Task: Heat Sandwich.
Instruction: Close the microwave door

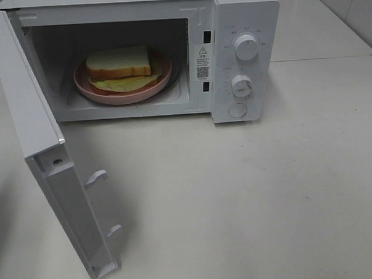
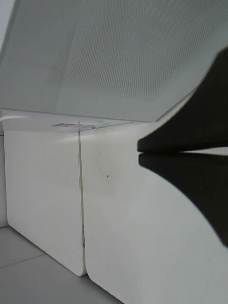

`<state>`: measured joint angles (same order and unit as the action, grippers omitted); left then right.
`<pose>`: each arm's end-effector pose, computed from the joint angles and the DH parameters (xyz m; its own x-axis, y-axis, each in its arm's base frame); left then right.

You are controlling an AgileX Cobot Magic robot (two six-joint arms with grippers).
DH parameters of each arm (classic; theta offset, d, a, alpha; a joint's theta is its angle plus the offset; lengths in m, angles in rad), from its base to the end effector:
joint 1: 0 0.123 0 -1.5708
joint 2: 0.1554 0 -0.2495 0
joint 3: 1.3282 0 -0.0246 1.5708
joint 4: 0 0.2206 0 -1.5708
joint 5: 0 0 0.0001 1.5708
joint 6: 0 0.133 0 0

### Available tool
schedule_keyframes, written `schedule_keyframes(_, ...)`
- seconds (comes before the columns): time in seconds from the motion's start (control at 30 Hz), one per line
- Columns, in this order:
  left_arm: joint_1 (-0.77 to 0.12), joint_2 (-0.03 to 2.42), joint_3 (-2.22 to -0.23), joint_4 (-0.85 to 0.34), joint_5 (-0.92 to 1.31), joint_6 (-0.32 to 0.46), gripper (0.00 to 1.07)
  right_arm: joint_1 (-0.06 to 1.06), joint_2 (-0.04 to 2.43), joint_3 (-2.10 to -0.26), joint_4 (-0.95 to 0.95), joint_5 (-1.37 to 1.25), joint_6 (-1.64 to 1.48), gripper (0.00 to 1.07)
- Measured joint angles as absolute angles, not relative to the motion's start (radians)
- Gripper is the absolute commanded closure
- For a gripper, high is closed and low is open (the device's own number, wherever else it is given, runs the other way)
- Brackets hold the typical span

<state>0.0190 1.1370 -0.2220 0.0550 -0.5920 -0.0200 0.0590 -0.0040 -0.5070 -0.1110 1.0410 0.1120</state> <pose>0.2280 0.0003 0.1858 -0.2339 0.0212 -0.9720 0.0168 0.9997 0.0177 0.0422 -0.0102 0.2487 -0.4231 0.0306 -0.9056 0.0513 0.9986 0.0097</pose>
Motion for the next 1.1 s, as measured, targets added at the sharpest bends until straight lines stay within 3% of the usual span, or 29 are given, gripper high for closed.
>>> schedule_keyframes(0.13, 0.019, 1.225, -0.222, 0.199, -0.705, -0.109, 1.06, 0.059, -0.004, -0.507, -0.111, 1.041, 0.112, 0.31)
schedule_keyframes(0.3, 0.019, 1.314, -0.223, 0.344, -0.822, -0.155, 1.06, 0.059, -0.004, -0.507, -0.111, 1.041, 0.112, 0.31)
schedule_keyframes(0.5, -0.020, 1.395, -0.242, 0.399, -0.910, -0.186, 1.06, 0.059, -0.004, -0.507, -0.111, 1.041, 0.112, 0.31)
schedule_keyframes(0.67, -0.094, 1.433, -0.256, 0.391, -0.926, -0.161, 1.06, 0.059, -0.004, -0.507, -0.111, 1.041, 0.112, 0.31)
schedule_keyframes(0.8, -0.213, 1.474, -0.266, 0.293, -0.923, -0.115, 1.06, 0.059, -0.004, -0.507, -0.111, 1.041, 0.112, 0.31)
schedule_keyframes(0.97, -0.281, 1.489, -0.288, 0.221, -0.925, -0.092, 1.06, 0.059, -0.004, -0.507, -0.111, 1.041, 0.112, 0.31)
schedule_keyframes(1.1, -0.386, 1.525, -0.340, 0.070, -0.925, -0.049, 1.06, 0.059, -0.004, -0.507, -0.111, 1.041, 0.112, 0.31)
